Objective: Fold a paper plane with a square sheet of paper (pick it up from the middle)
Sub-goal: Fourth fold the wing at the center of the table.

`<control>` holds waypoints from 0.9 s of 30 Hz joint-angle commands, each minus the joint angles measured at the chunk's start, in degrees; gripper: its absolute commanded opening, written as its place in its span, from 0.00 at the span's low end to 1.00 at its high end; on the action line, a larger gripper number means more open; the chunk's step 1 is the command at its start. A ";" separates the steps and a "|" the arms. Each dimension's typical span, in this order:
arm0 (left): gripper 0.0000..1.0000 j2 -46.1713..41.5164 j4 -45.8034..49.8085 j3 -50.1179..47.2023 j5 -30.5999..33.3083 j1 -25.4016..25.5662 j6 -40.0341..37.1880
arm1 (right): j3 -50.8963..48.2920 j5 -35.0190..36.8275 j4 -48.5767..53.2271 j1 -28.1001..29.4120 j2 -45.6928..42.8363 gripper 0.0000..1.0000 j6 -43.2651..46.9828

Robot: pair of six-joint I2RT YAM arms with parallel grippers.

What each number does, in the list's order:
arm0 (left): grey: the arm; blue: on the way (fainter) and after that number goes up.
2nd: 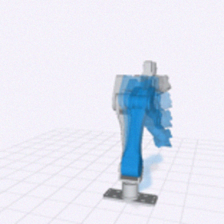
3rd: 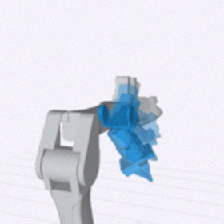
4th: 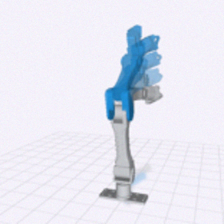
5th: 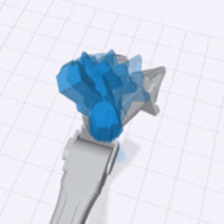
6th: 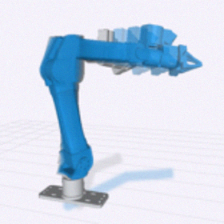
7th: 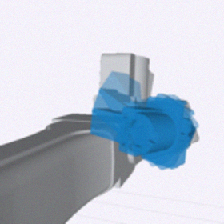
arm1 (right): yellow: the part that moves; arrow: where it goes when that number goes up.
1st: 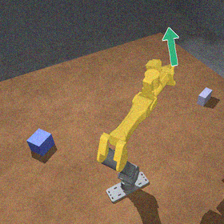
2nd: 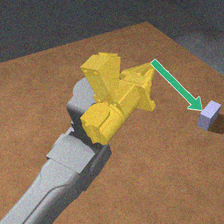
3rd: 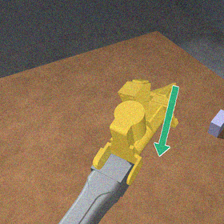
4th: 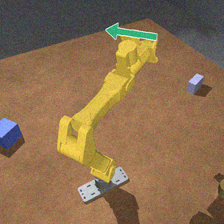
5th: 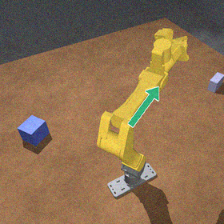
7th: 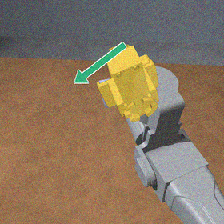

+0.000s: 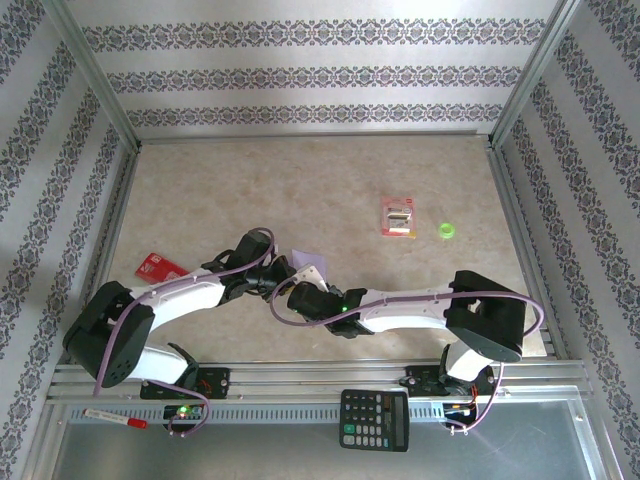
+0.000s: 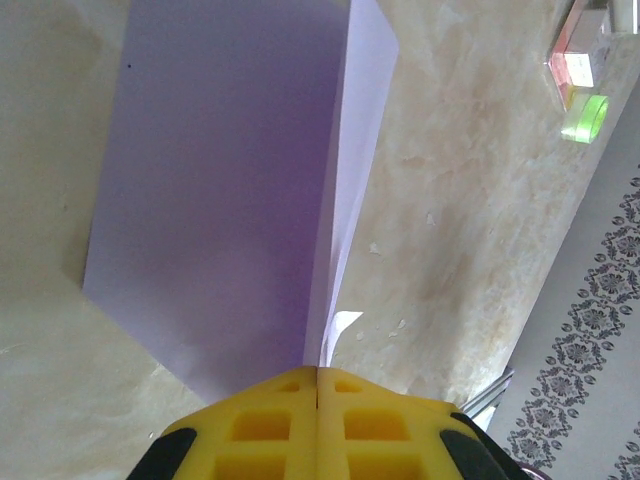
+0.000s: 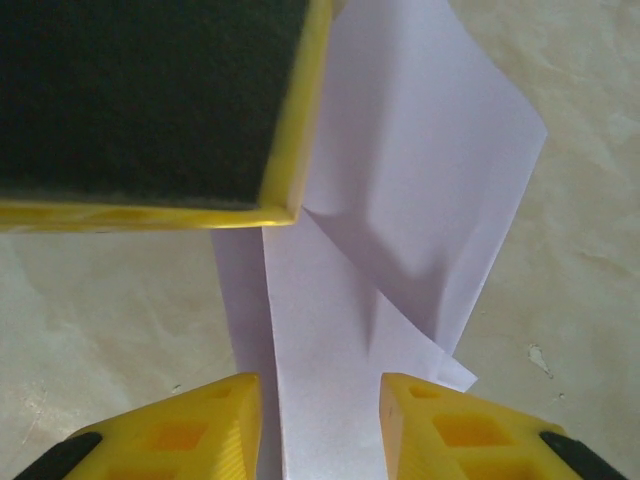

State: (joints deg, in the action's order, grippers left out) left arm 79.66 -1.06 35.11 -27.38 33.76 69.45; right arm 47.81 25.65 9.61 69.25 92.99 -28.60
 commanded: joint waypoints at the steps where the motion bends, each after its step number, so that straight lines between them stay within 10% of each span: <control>1: 0.00 0.61 1.22 1.24 -0.92 -0.15 -0.70 | 1.38 2.48 2.36 0.51 1.55 0.34 -1.12; 27: 0.00 1.36 0.24 0.32 -1.62 -0.17 -0.94 | 2.15 4.65 4.79 2.18 4.28 0.24 -6.17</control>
State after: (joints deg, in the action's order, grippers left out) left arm 80.23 -1.10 35.11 -28.38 33.76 69.25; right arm 48.64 28.27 12.91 70.78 96.33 -33.32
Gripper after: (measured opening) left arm 0.049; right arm 0.248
